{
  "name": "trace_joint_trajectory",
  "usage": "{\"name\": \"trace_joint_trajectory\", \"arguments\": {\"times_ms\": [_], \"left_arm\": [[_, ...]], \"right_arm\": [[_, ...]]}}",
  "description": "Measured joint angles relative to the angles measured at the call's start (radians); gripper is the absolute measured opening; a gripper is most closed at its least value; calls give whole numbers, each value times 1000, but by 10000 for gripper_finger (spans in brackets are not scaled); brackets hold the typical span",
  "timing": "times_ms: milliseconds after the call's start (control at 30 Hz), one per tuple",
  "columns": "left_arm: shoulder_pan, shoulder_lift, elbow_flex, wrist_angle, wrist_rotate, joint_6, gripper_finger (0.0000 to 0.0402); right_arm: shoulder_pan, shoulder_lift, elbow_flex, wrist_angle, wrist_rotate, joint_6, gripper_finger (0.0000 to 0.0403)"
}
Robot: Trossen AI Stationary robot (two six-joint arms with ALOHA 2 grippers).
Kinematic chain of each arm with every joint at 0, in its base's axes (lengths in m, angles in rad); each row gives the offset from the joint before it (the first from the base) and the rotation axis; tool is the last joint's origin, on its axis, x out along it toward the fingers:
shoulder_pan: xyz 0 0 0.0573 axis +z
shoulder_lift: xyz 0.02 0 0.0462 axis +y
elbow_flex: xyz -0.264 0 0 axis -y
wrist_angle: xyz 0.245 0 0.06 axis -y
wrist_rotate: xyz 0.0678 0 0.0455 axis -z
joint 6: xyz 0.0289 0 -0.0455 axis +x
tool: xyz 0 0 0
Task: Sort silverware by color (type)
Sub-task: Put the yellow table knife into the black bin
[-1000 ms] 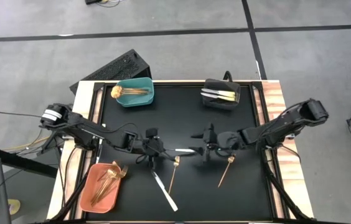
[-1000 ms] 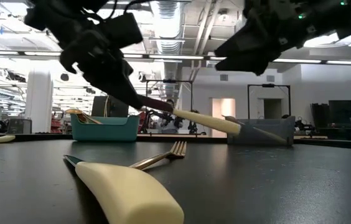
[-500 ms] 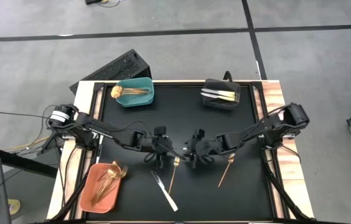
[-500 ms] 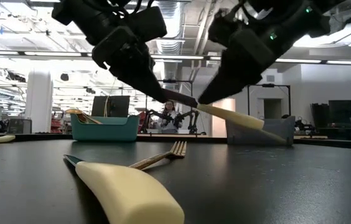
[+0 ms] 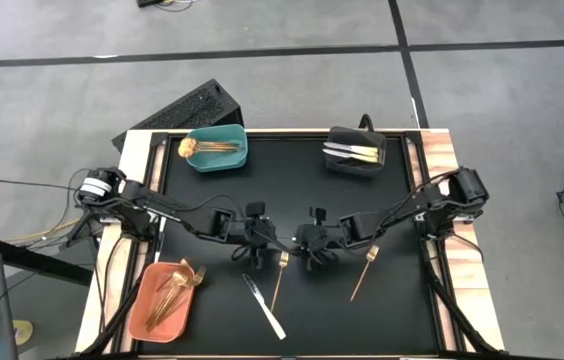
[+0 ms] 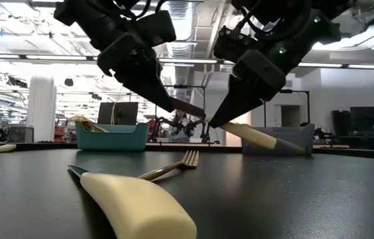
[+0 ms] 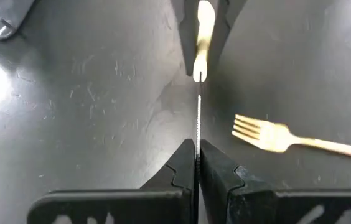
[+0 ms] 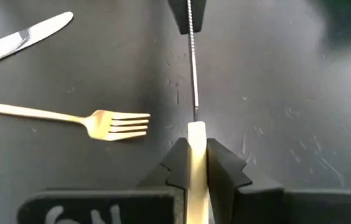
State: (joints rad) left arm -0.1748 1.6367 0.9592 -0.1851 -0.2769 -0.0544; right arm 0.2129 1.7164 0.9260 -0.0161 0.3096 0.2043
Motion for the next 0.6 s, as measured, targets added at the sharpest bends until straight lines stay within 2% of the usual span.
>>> {"name": "trace_joint_trajectory", "arguments": {"times_ms": [167, 300, 600], "left_arm": [[0, 0, 0, 2, -81, -49, 10], [-3, -15, 0, -30, -157, -71, 43], [-66, -144, -1, -367, -407, -257, 137]], "right_arm": [[-26, -16, 2, -36, 1, -6, 55], [-51, -38, 3, -97, 22, 1, 55], [-155, -211, -1, -475, 288, -8, 55]]}}
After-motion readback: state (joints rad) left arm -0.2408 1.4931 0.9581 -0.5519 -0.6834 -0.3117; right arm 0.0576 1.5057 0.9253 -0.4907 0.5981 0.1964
